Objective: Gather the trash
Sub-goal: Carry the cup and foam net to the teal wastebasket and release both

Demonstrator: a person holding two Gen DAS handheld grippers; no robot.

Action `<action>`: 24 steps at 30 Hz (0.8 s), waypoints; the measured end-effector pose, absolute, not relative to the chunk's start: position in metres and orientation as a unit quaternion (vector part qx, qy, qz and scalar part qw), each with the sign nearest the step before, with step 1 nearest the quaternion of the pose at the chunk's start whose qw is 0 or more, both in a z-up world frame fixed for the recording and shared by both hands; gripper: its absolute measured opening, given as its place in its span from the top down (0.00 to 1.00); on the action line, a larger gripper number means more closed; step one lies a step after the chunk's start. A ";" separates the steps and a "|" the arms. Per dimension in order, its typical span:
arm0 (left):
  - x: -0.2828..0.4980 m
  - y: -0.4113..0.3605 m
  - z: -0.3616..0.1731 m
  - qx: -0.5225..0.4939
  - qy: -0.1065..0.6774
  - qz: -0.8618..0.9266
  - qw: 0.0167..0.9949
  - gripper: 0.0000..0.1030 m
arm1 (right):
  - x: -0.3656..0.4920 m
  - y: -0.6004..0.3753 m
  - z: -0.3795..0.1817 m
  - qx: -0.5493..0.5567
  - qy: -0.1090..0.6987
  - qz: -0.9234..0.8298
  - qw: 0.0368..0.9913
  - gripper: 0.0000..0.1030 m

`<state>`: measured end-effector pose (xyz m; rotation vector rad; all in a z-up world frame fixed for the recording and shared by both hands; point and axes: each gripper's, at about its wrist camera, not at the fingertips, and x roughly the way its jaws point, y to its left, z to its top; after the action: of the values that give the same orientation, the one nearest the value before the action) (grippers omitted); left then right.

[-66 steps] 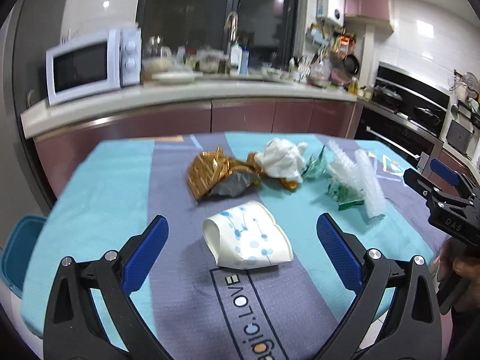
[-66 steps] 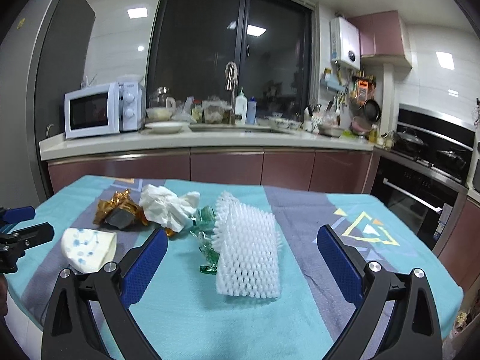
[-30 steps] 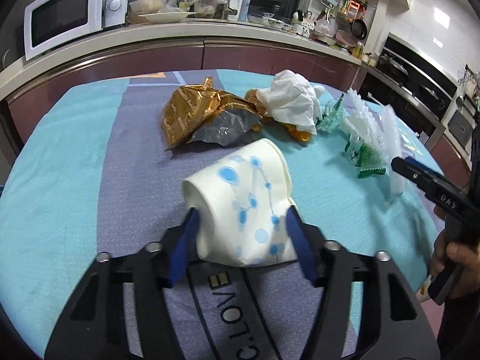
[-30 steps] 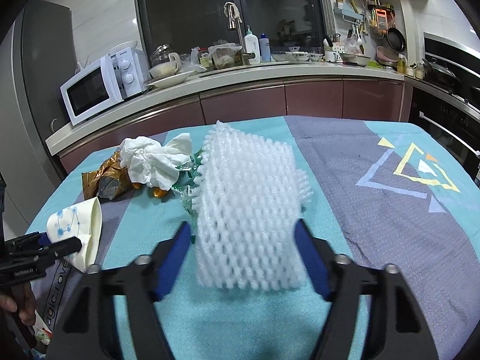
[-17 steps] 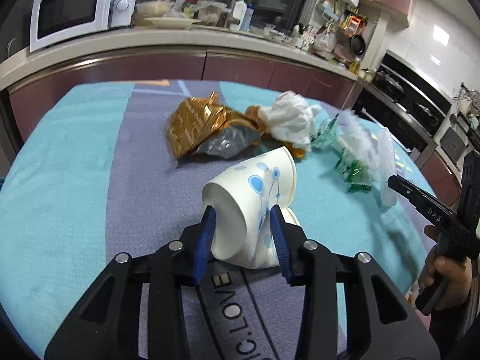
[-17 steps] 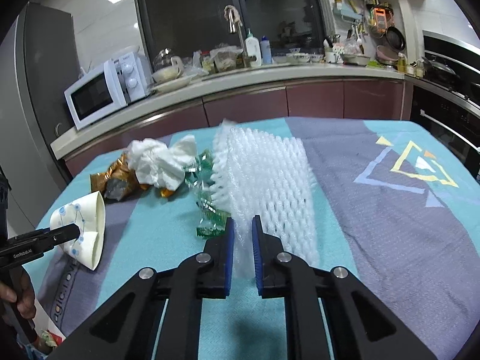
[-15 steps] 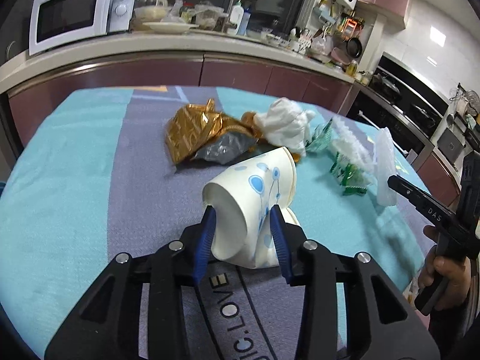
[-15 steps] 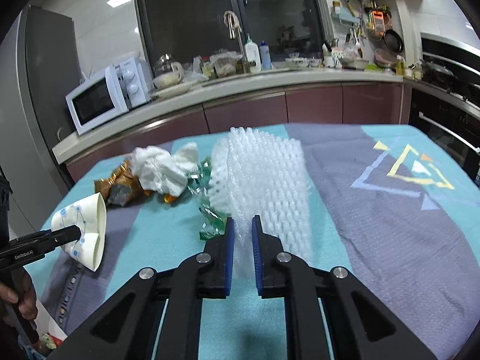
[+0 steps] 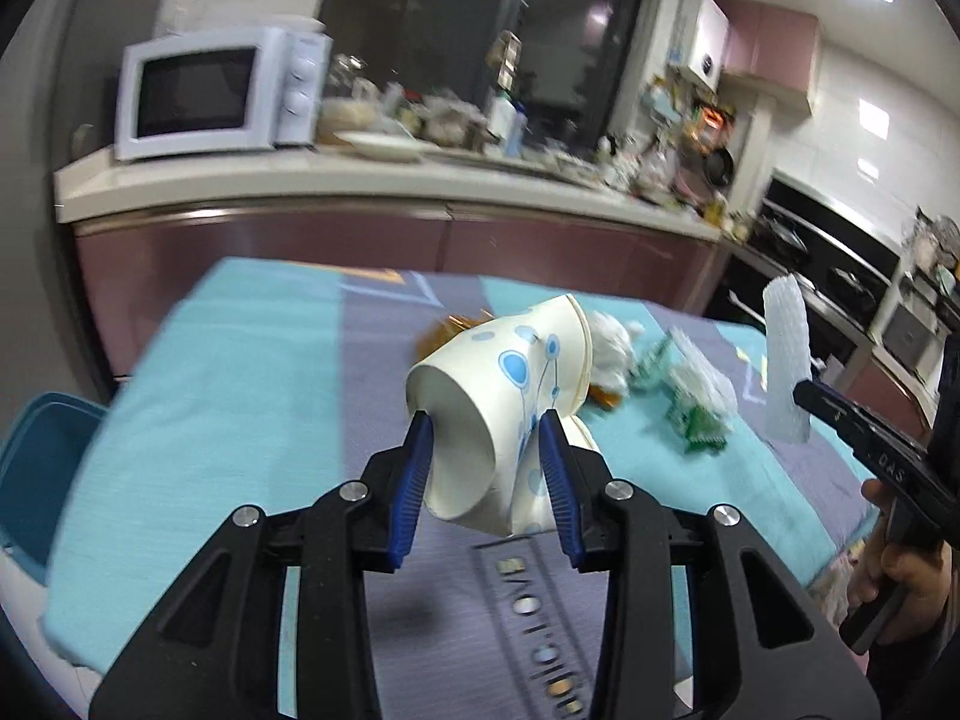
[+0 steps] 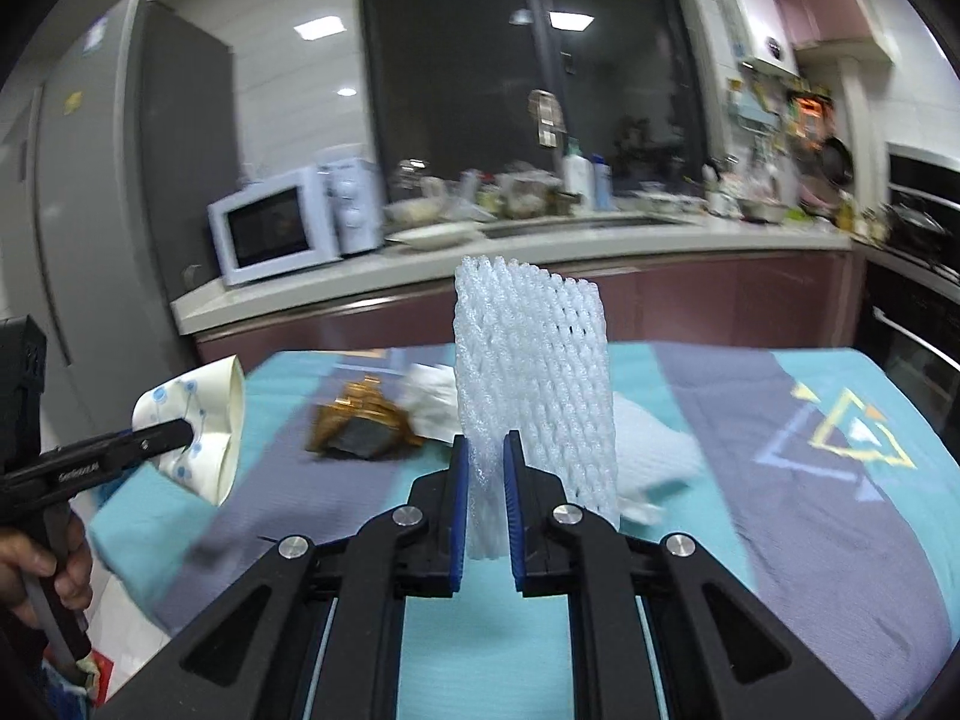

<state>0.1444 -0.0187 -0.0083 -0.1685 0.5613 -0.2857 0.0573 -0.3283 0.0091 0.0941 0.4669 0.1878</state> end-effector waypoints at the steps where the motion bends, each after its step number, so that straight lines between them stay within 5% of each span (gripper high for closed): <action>1: 0.139 -0.005 -0.004 -0.085 0.268 -0.128 0.951 0.65 | 0.058 -0.319 0.013 0.044 0.227 0.105 0.967 0.90; 15: 0.061 0.179 0.057 -0.075 0.189 0.064 0.977 0.64 | 0.076 -0.151 0.053 0.005 0.193 0.325 0.926 0.90; 24: 0.044 0.276 0.044 -0.090 0.203 0.149 0.964 0.63 | 0.108 -0.028 0.053 -0.023 0.225 0.447 0.865 0.90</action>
<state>0.0444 0.2760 0.0442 -0.1823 0.4106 0.3018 0.1078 -0.0279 0.0530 -0.0481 0.4724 0.9370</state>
